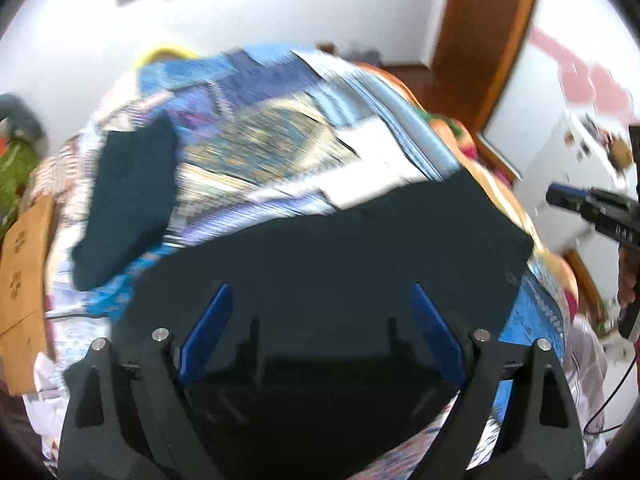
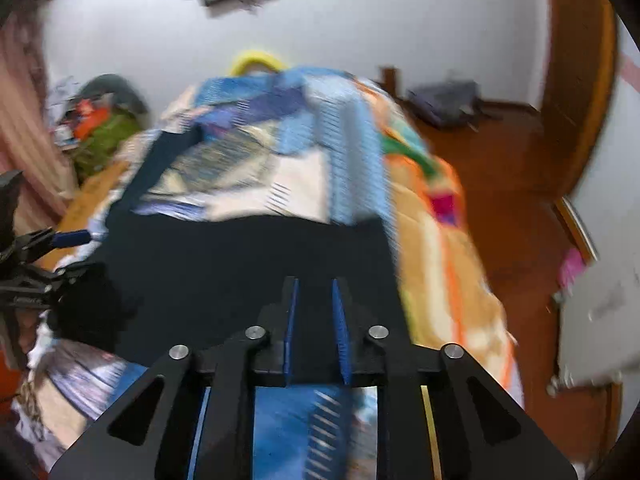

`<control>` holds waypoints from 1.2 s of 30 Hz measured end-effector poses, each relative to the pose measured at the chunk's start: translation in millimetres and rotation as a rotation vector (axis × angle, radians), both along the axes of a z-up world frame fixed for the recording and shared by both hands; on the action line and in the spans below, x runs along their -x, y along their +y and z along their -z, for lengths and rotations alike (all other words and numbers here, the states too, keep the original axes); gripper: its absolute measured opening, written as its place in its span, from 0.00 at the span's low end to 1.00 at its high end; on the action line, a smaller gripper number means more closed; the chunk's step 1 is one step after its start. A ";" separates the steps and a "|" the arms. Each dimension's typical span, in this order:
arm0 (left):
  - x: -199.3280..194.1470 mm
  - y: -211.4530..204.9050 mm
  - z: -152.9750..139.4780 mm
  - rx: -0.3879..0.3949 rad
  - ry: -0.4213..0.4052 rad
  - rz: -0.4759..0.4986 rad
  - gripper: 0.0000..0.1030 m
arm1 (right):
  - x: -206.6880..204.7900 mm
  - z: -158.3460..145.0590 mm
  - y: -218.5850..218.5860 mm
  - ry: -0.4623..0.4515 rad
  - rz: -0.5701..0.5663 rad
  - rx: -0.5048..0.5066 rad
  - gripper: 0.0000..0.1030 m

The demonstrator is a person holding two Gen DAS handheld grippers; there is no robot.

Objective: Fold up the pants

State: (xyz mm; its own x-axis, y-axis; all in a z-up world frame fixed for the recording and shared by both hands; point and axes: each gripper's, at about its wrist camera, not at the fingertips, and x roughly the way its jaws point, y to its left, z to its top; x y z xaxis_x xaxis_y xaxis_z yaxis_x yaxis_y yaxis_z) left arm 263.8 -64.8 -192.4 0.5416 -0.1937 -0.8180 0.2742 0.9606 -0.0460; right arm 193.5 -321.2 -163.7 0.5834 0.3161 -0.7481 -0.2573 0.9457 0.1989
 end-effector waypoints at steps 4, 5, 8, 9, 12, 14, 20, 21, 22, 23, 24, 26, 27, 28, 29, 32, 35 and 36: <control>0.8 71.7 -16.5 -0.015 -0.057 -0.131 0.88 | -19.5 -11.7 59.8 -0.028 -0.140 0.006 0.16; 1.2 98.1 -16.7 -0.027 -0.061 -0.183 0.88 | -24.7 -12.3 79.0 -0.032 -0.181 0.008 0.16; 4.1 159.3 -8.4 -0.057 -0.039 -0.305 0.88 | -35.5 -10.6 121.9 -0.030 -0.273 0.008 0.17; 5.5 175.0 -3.0 -0.067 -0.024 -0.334 0.88 | -40.8 -7.8 137.8 -0.021 -0.309 0.005 0.17; 12.9 226.9 17.8 -0.088 0.034 -0.434 0.88 | -52.6 3.7 187.3 0.015 -0.427 0.002 0.17; 18.8 254.4 35.0 -0.081 0.079 -0.484 0.88 | -57.3 13.1 212.6 0.038 -0.480 0.018 0.17; 32.9 307.6 93.2 -0.046 0.215 -0.571 0.88 | -79.7 45.9 298.6 0.126 -0.643 0.091 0.18; 33.5 308.3 101.4 -0.048 0.230 -0.574 0.88 | -83.9 53.3 313.2 0.149 -0.669 0.101 0.19; 34.1 311.1 111.3 -0.052 0.249 -0.579 0.88 | -87.8 59.5 324.0 0.168 -0.686 0.106 0.19; 34.6 312.2 120.3 -0.051 0.269 -0.578 0.88 | -89.4 61.6 329.2 0.180 -0.697 0.108 0.19; 35.1 312.6 126.0 -0.050 0.286 -0.573 0.88 | -92.2 67.3 341.5 0.193 -0.716 0.120 0.19; 34.5 312.1 139.1 -0.063 0.319 -0.557 0.88 | -95.5 73.8 354.8 0.196 -0.740 0.144 0.21; 35.1 310.9 144.1 -0.065 0.321 -0.545 0.89 | -97.4 77.6 361.0 0.199 -0.756 0.160 0.29; 36.0 309.9 146.6 -0.066 0.314 -0.540 0.90 | -99.8 81.6 367.2 0.198 -0.764 0.179 0.39; 36.3 309.6 148.0 -0.068 0.305 -0.539 0.93 | -102.4 85.3 371.1 0.194 -0.761 0.196 0.43; 38.0 312.7 151.2 -0.052 0.297 -0.540 0.98 | -110.4 93.9 378.2 0.218 -0.764 0.237 0.43; 40.2 318.7 156.7 -0.015 0.295 -0.554 1.00 | -114.1 107.4 379.9 0.263 -0.787 0.241 0.43; 41.1 320.8 157.9 -0.001 0.295 -0.558 1.00 | -112.8 108.7 379.5 0.266 -0.795 0.247 0.40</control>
